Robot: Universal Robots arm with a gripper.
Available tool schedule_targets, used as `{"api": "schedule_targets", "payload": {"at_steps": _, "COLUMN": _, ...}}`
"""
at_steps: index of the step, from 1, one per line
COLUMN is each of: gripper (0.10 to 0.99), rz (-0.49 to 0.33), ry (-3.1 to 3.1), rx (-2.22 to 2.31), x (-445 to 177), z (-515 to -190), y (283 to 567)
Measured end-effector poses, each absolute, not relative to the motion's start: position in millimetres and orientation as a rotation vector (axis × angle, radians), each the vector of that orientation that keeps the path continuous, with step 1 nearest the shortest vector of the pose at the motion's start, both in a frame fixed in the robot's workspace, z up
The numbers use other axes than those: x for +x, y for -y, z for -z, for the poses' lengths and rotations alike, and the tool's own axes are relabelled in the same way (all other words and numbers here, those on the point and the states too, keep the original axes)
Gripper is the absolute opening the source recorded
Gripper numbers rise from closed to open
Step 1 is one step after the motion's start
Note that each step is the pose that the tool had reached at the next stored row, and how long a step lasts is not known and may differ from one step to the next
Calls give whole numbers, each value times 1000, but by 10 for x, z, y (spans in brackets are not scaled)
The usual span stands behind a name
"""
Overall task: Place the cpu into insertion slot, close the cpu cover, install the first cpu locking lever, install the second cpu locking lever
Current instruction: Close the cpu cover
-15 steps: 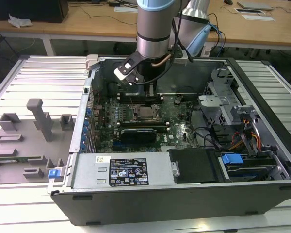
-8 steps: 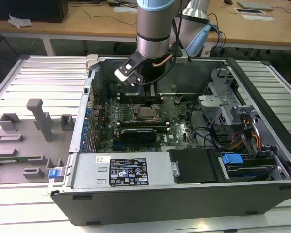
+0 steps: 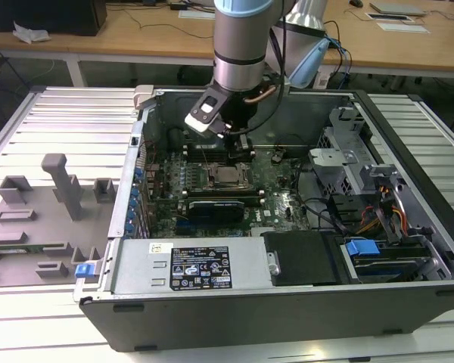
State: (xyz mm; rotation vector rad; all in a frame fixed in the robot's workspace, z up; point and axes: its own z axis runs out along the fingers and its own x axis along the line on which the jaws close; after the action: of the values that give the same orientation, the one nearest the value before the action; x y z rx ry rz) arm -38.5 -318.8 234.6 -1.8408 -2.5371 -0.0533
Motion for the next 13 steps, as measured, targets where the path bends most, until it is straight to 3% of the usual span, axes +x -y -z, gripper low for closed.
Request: {"api": "schedule_targets", "payload": {"at_steps": 13, "gripper": 106, "rz": 50, "ry": 2822, "rx": -1351, "x": -385, "z": -2340, "y": 3187}}
